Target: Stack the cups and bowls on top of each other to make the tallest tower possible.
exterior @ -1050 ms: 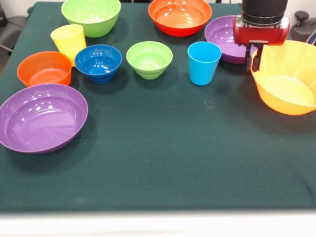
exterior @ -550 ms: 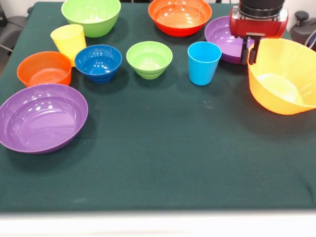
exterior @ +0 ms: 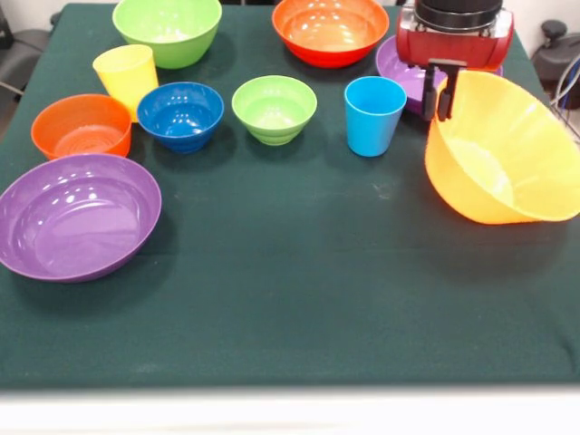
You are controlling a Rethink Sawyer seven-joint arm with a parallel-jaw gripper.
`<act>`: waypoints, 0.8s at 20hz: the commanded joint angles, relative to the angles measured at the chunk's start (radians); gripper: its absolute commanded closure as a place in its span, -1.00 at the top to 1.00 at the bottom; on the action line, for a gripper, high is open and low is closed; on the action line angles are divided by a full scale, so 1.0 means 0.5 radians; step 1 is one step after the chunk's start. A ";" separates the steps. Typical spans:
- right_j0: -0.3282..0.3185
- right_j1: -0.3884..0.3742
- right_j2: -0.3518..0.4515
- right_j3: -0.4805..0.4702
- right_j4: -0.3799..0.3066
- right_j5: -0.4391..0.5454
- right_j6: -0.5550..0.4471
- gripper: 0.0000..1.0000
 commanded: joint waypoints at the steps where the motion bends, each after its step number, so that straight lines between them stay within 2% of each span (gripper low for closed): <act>1: -0.092 0.044 0.195 -0.226 -0.124 0.288 -0.307 -1.00; 4: -0.132 0.024 0.210 -0.245 -0.162 0.288 -0.352 -1.00; 16: -0.263 0.004 0.277 -0.473 -0.279 0.540 -0.539 -1.00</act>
